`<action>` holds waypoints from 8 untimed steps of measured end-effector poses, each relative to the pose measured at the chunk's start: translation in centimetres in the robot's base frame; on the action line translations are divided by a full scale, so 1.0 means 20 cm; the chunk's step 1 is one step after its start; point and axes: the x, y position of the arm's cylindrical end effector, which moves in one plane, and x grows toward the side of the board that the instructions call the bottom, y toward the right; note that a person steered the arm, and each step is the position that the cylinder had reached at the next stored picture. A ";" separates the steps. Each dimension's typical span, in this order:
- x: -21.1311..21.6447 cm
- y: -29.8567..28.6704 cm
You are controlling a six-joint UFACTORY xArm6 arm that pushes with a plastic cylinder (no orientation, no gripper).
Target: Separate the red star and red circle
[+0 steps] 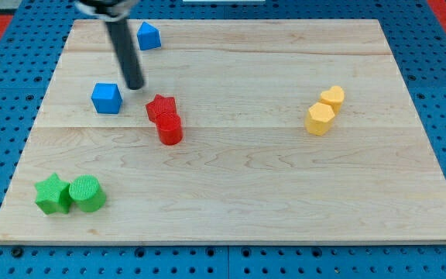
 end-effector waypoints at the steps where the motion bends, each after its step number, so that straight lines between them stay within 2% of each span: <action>1: 0.09 0.18; 3: 0.50 0.13; 4: 0.52 -0.11; 5: 0.55 -0.05; 7: 0.76 0.00; 8: 0.79 0.24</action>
